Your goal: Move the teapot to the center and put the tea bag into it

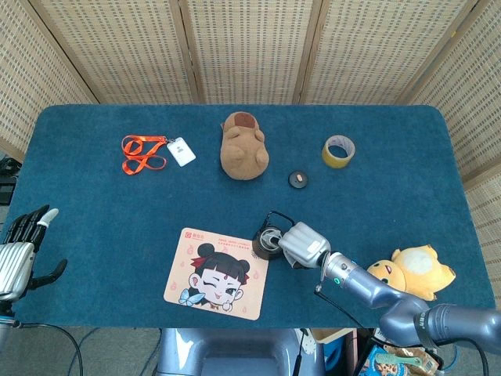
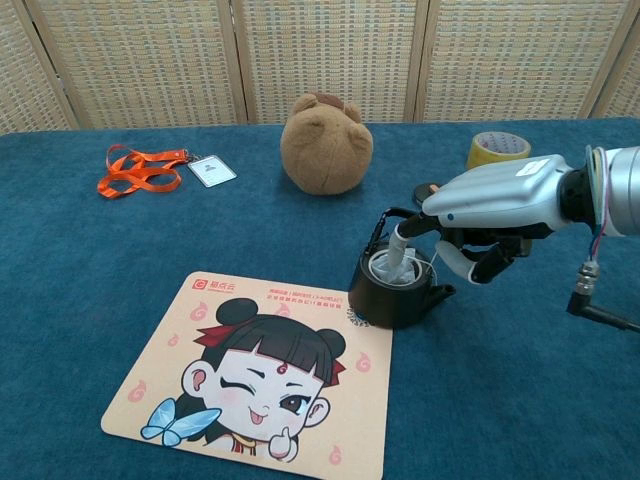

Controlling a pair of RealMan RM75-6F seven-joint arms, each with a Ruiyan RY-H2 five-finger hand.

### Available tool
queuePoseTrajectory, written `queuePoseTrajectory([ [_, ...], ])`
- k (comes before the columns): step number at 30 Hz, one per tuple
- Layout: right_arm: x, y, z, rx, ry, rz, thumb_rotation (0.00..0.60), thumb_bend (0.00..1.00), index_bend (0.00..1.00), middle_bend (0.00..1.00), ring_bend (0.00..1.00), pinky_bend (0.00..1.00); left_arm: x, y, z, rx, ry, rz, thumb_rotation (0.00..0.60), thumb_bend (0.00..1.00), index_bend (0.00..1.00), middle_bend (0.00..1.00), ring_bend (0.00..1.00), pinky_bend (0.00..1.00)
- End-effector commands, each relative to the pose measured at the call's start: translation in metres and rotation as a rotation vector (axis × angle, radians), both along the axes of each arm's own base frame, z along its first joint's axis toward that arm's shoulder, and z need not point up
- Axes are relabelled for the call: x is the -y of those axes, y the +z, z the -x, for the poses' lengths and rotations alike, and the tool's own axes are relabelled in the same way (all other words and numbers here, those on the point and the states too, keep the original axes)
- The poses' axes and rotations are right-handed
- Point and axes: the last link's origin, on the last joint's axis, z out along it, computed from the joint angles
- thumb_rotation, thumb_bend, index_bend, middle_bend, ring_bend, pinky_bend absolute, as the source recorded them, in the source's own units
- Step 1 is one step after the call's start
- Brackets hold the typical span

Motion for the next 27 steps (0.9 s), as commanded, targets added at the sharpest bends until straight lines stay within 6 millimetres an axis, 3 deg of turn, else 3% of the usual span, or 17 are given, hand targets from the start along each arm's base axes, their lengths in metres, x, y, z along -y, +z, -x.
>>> queuePoseTrajectory([
  [1, 0.000, 0.002, 0.001, 0.000, -0.003, 0.005, 0.495, 1.00, 0.25, 0.95, 0.98, 1.00, 0.000, 0.000, -0.001, -0.001, -0.004, 0.001, 0.600, 0.35, 0.00, 0.00, 0.00, 0.00],
  [17, 0.009, 0.002, 0.022, -0.033, -0.048, 0.027, 0.494, 1.00, 0.25, 0.95, 0.98, 1.00, 0.001, -0.003, -0.004, 0.003, -0.004, 0.013, 0.600, 0.35, 0.00, 0.00, 0.00, 0.00],
  [27, 0.013, -0.009, 0.018, -0.038, -0.043, 0.013, 0.493, 1.00, 0.25, 0.95, 0.98, 1.00, 0.002, -0.002, -0.001, 0.010, 0.005, 0.022, 0.600, 0.35, 0.00, 0.00, 0.00, 0.00],
])
